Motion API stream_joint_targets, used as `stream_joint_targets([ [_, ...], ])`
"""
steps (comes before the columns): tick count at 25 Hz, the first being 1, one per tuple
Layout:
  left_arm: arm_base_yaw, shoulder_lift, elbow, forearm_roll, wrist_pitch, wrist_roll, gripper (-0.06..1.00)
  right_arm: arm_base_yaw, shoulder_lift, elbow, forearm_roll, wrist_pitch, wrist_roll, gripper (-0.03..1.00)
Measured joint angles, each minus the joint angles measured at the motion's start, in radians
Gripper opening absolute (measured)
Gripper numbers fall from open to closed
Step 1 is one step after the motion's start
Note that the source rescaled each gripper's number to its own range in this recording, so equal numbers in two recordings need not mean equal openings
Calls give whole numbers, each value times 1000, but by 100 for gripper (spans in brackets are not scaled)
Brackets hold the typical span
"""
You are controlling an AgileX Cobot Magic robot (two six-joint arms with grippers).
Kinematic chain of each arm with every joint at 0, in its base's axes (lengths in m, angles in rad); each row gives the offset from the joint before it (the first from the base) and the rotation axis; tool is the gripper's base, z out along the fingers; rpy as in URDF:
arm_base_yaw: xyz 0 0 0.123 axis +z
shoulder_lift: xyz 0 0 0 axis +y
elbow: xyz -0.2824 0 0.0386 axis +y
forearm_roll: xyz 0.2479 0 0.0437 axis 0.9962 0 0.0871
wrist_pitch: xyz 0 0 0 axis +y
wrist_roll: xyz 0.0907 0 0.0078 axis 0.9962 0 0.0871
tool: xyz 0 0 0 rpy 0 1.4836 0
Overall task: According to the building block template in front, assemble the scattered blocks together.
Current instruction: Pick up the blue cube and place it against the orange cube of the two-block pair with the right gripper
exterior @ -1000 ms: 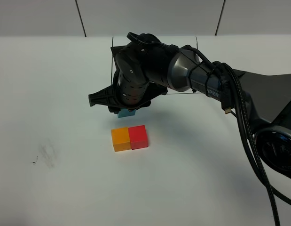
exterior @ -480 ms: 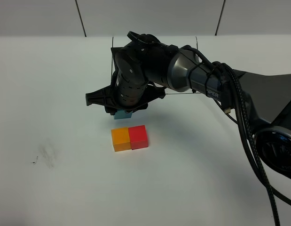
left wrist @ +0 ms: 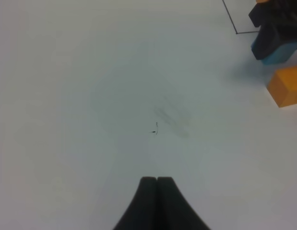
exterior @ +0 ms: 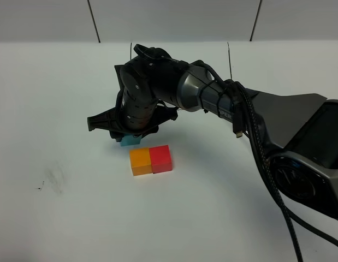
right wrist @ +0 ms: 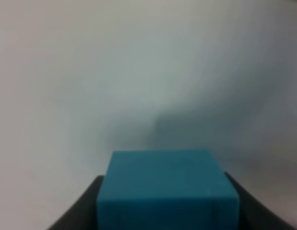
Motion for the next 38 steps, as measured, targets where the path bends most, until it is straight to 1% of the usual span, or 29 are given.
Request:
stream_joint_targets([
  [3, 0, 0, 0, 0, 0, 0, 0, 0, 13, -43, -16, 36, 3, 43],
  [6, 0, 0, 0, 0, 0, 0, 0, 0, 13, -52, -67, 69, 40, 43],
  [8, 0, 0, 0, 0, 0, 0, 0, 0, 16, -52, -81, 90, 66, 43],
  [12, 0, 0, 0, 0, 0, 0, 0, 0, 29, -53, -84, 96, 86, 43],
  [38, 0, 0, 0, 0, 0, -3, 0, 13, 63, -54, -66, 88, 89, 43],
])
